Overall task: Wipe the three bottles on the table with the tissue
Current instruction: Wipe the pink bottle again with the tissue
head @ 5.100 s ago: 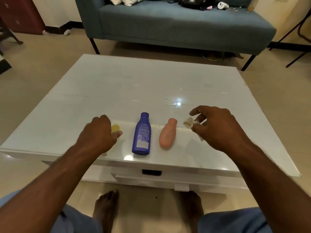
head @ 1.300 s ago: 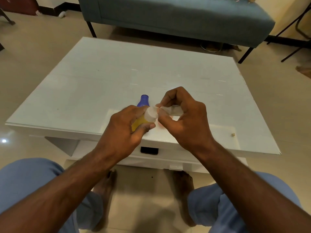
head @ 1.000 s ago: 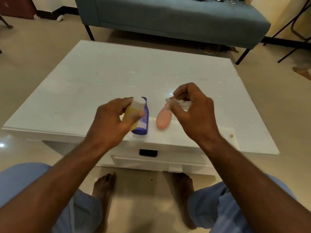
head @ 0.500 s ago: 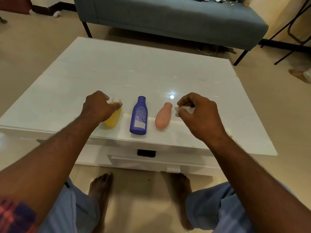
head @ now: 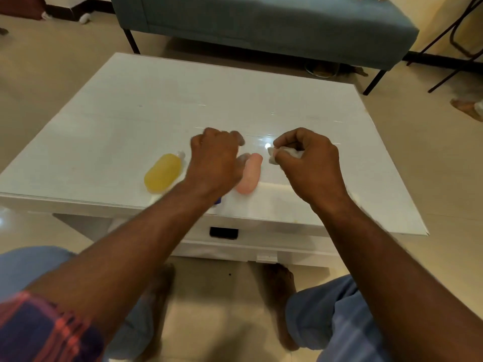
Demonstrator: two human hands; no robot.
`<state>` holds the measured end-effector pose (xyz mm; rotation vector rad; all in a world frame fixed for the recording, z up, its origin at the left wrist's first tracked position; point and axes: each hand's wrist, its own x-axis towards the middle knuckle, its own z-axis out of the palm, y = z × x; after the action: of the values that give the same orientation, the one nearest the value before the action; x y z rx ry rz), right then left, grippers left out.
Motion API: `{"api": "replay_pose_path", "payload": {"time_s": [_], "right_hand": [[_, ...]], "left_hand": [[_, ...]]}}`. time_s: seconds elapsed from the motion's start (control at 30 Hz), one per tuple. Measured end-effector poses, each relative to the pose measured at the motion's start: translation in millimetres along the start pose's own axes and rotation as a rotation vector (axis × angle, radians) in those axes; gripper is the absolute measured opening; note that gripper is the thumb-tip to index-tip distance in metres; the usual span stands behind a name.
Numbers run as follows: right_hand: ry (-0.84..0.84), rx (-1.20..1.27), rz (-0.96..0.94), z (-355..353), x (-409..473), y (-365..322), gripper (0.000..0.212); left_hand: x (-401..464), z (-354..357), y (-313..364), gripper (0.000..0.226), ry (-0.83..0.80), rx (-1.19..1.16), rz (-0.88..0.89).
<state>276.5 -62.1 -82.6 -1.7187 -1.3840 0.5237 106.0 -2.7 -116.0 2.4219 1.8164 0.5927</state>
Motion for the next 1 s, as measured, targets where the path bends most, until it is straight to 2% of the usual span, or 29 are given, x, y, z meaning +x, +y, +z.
{"api": "replay_pose_path", "payload": {"time_s": [0.13,0.2,0.33,0.43,0.53,0.63,0.7,0.83,1.0], "right_hand": [[0.024,0.019,-0.018,-1.9,-0.8,1.7,0.008],[0.026,0.016,-0.025,-2.4,-1.3,3.4,0.008],[0.021,0.005,-0.043,-4.5,-0.9,2.1,0.009],[0.054,0.071,-0.074,-6.2,-1.2,-3.0,0.011],[0.08,0.098,-0.158,-8.6,-5.5,-10.1,0.012],[0.01,0.107,-0.214,-6.7,-12.7,-15.6,0.016],[-0.064,0.106,-0.252,-2.8,-18.3,-18.1,0.017],[-0.22,0.051,-0.404,6.6,-28.2,-19.7,0.014],[-0.282,0.065,-0.463,13.1,-28.2,-18.7,0.015]], "left_hand": [[4.3,25.6,44.0,0.045,-0.312,0.275,-0.068],[4.6,29.8,50.4,0.049,-0.369,0.33,-0.085],[-0.7,29.9,52.1,0.051,-0.354,0.252,-0.106],[-10.0,9.1,46.9,0.043,-0.284,0.042,-0.132],[-36.2,-24.0,32.2,0.033,-0.158,-0.24,-0.079],[-72.9,-50.0,15.8,0.015,-0.11,-0.501,-0.081],[-87.7,-52.5,5.9,0.021,-0.098,-0.607,-0.139],[-91.2,-40.8,-8.7,0.046,-0.07,-0.602,-0.194],[-89.2,-31.8,-16.3,0.056,-0.058,-0.47,-0.108]]}}
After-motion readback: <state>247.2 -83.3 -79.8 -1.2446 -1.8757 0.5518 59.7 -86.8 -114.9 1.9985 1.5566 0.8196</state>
